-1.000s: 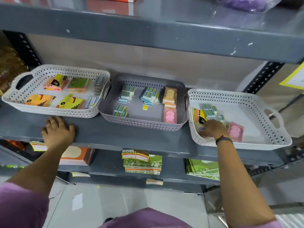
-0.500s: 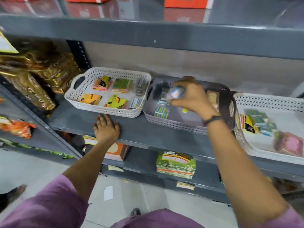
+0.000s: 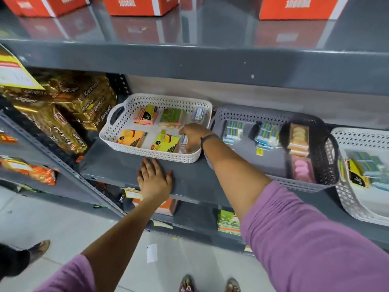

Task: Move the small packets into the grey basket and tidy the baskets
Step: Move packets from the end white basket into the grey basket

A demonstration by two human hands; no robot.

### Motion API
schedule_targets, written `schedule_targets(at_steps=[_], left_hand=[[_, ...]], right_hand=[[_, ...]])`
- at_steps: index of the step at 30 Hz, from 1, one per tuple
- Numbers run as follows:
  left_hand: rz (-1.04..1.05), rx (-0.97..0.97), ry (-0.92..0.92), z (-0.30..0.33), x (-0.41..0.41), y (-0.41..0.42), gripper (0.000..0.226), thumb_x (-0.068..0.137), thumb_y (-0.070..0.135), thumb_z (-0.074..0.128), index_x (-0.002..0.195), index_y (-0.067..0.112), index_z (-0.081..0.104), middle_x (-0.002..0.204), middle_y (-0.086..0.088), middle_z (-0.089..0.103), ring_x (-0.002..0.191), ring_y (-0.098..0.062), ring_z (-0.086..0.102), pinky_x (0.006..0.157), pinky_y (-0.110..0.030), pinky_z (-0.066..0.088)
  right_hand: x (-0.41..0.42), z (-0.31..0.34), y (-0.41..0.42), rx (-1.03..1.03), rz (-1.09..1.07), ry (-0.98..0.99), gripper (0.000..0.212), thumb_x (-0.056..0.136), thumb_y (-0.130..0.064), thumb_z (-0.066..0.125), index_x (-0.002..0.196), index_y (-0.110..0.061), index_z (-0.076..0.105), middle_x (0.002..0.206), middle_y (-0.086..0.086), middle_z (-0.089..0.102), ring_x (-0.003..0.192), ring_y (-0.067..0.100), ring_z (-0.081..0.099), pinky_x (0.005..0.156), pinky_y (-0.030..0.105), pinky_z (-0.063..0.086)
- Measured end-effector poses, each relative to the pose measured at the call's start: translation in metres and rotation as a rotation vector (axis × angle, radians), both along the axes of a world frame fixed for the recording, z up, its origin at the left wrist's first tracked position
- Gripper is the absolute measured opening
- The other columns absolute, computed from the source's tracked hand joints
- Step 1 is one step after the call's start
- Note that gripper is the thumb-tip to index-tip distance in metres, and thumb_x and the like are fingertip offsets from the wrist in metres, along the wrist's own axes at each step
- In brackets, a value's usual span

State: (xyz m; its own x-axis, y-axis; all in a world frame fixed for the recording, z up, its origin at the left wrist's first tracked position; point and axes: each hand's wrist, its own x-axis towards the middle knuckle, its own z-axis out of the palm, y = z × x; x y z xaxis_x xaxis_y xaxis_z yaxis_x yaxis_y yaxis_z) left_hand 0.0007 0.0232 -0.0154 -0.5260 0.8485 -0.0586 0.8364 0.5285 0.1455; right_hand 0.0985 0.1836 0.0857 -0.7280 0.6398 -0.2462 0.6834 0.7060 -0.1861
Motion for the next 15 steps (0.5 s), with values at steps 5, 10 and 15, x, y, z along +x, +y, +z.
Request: schedule_targets(at_steps=[5,10,15], left_hand=[[-0.001,0.023,-0.001,0.000,0.003,0.000,0.071,0.093,0.046,0.028,0.147,0.004,0.009,0.155,-0.023,0.008,0.142,-0.036,0.008,0.115,-0.048,0.007],[0.009,0.034,0.013,-0.002,0.000,-0.001,0.071,0.093,0.046,0.027,0.147,0.005,0.009,0.154,-0.024,0.008,0.142,-0.038,0.008,0.114,-0.050,0.008],[0.017,0.074,0.015,-0.004,0.002,-0.001,0.069,0.093,0.044,0.031,0.146,0.003,0.014,0.153,-0.025,0.011,0.141,-0.040,0.011,0.113,-0.052,0.011]], right_hand=[[0.035,0.008,-0.017,0.100,-0.086,0.220,0.057,0.083,-0.020,0.063,0.137,-0.012,0.048,0.145,0.015,0.045,0.135,0.029,0.041,0.111,0.037,0.033],[0.126,0.011,-0.045,0.208,-0.322,0.602,0.043,0.086,-0.016,0.058,0.129,-0.011,0.057,0.140,0.010,0.053,0.131,0.025,0.047,0.111,0.033,0.033],[0.258,0.008,-0.055,0.393,-0.663,0.781,0.034,0.079,0.001,0.053,0.109,-0.004,0.068,0.113,0.018,0.069,0.106,0.031,0.063,0.092,0.030,0.045]])
